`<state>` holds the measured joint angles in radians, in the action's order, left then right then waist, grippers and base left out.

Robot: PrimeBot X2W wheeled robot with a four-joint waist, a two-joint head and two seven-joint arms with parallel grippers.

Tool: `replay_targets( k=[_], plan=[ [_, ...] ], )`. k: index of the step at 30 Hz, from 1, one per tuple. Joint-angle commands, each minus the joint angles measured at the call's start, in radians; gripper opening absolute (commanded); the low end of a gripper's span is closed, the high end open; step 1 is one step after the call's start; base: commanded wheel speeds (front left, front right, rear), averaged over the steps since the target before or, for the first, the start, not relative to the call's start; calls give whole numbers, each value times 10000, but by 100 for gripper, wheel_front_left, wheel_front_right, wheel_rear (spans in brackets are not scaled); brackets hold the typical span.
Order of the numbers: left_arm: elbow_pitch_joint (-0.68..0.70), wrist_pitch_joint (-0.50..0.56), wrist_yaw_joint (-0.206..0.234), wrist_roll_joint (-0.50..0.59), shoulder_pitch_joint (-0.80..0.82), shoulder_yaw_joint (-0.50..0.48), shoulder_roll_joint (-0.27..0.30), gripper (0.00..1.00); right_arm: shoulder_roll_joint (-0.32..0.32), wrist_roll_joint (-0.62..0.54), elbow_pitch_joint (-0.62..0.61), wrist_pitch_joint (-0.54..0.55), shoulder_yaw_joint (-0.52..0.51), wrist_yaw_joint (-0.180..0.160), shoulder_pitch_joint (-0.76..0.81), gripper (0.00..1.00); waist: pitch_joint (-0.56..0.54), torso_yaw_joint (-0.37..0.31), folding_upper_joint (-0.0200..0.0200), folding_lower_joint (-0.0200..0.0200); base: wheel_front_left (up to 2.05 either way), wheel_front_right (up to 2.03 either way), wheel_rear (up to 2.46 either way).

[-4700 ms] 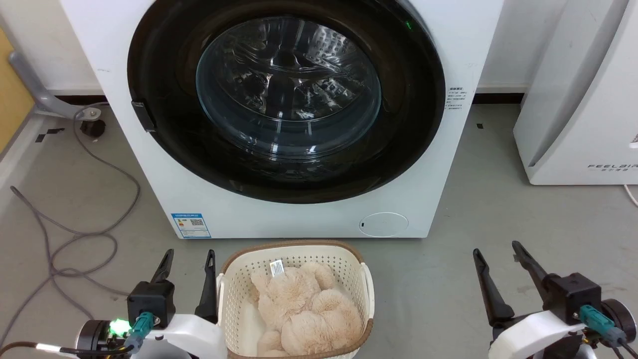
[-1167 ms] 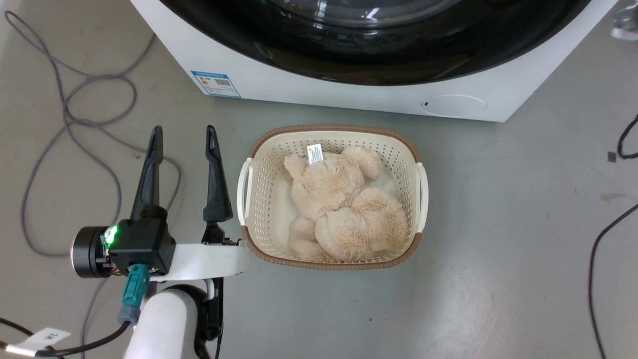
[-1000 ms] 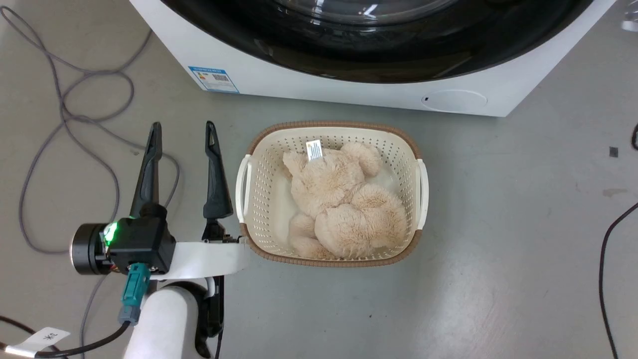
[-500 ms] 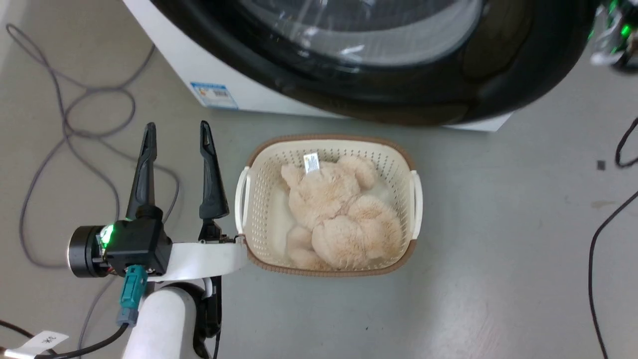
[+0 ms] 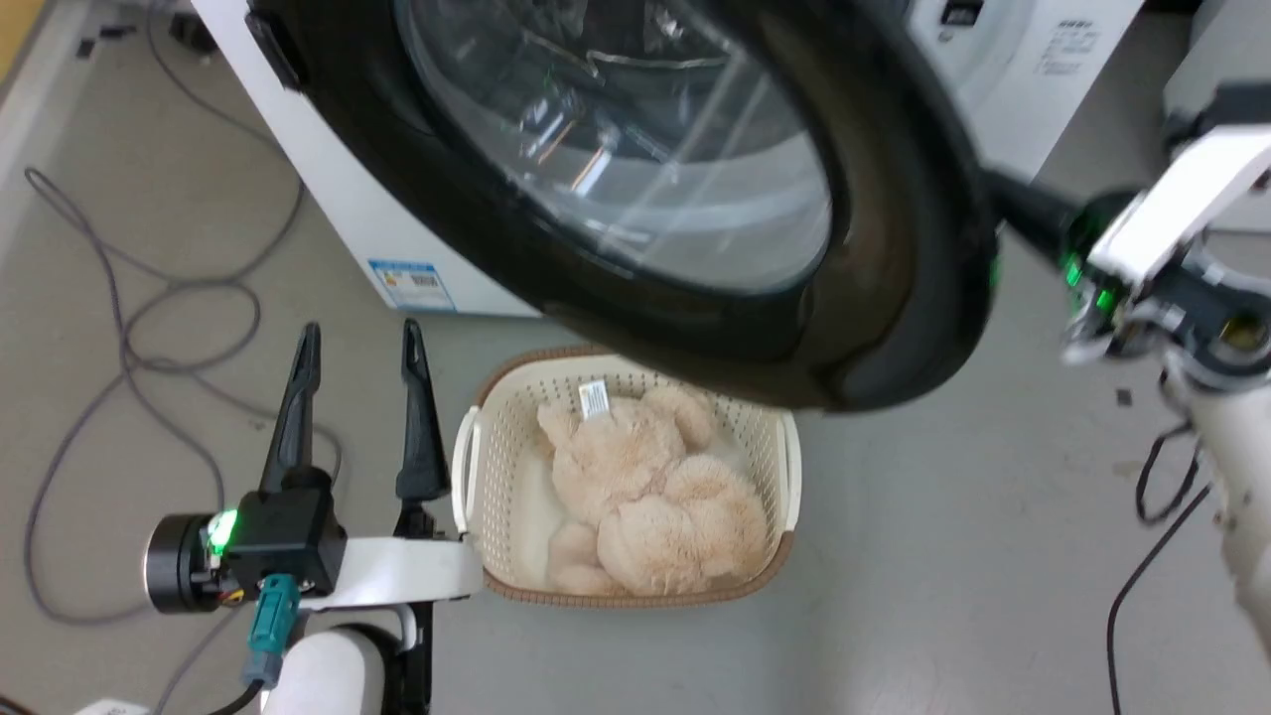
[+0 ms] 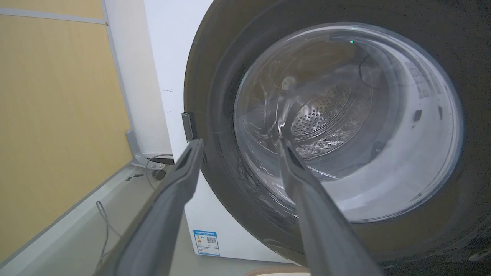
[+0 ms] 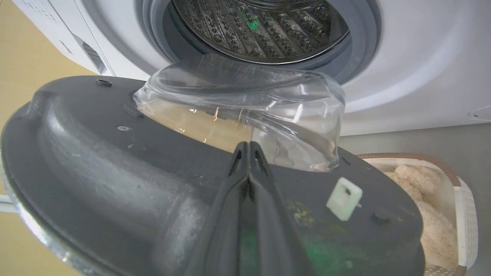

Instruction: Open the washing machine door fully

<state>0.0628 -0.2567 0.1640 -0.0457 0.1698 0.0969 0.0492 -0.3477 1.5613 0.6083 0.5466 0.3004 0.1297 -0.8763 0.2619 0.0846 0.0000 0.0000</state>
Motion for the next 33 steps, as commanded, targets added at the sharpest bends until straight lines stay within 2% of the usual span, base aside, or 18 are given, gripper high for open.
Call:
replay_targets(
  k=[1, 20, 33],
  plan=[
    [-50, -51, -66, 90, -187, -75, 10, 100, 91, 100, -295, 92, 96, 10, 508, 0, -261, -95, 0, 0, 0, 0, 0],
    [-641, -51, -208, 187, -1220, -130, 10, 100, 916, 471, -3163, 184, 641, 10, 3999, 0, -1457, -150, 0, 0, 0, 0, 0],
    [-995, -51, -291, 205, -1551, -255, 10, 100, 1635, 447, -4512, 230, 1322, 10, 5677, 0, -2028, -27, 0, 0, 0, 0, 0]
  ],
)
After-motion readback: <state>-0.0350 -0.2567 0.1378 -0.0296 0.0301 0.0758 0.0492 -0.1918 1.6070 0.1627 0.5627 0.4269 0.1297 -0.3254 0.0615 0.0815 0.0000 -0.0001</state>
